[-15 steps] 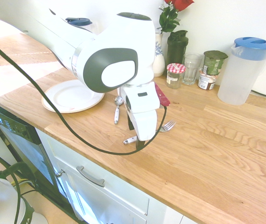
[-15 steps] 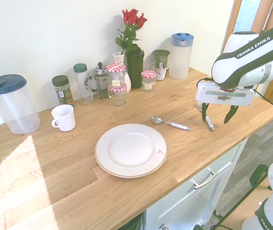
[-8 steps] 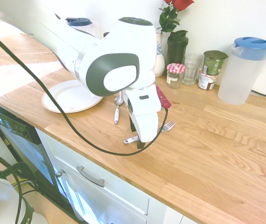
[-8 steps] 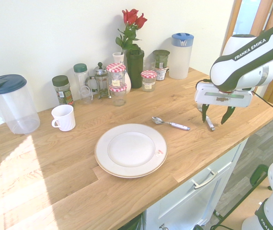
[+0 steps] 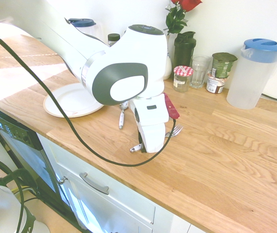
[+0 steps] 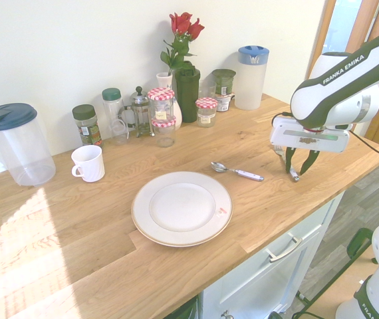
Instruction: Put the fork into the plate
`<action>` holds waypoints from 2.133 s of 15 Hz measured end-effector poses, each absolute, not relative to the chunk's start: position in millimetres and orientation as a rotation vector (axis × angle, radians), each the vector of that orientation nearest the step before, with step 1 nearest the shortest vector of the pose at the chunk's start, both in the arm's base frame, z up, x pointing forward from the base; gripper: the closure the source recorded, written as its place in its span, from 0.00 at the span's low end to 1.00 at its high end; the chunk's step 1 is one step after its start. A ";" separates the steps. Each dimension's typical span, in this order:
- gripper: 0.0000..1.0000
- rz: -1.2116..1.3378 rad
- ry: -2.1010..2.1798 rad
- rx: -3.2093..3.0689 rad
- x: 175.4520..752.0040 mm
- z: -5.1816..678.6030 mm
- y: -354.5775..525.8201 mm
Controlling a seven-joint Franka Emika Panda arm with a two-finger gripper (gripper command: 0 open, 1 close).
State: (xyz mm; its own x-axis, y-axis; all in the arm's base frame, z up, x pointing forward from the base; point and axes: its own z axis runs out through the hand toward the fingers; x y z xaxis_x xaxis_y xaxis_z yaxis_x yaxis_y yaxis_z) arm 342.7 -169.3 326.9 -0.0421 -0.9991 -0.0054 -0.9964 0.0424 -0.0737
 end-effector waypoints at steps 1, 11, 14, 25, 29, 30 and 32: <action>1.00 -0.075 2.230 -2.129 341.8 326.8 -171.1; 1.00 -0.087 2.222 -2.122 341.3 329.5 -176.1; 1.00 -0.160 2.182 -2.137 346.9 353.3 -169.9; 1.00 -0.240 1.715 -2.449 444.9 451.2 27.2; 1.00 -0.159 1.502 -2.636 445.0 433.1 119.5; 1.00 -0.150 1.461 -2.665 441.3 431.0 134.5; 1.00 -0.117 1.379 -2.726 432.5 431.0 157.2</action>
State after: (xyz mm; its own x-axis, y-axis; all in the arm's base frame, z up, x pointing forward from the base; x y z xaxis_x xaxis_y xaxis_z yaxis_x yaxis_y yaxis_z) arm 432.5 157.2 431.0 0.5910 -0.8061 0.0302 -0.7996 -0.5904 -0.1098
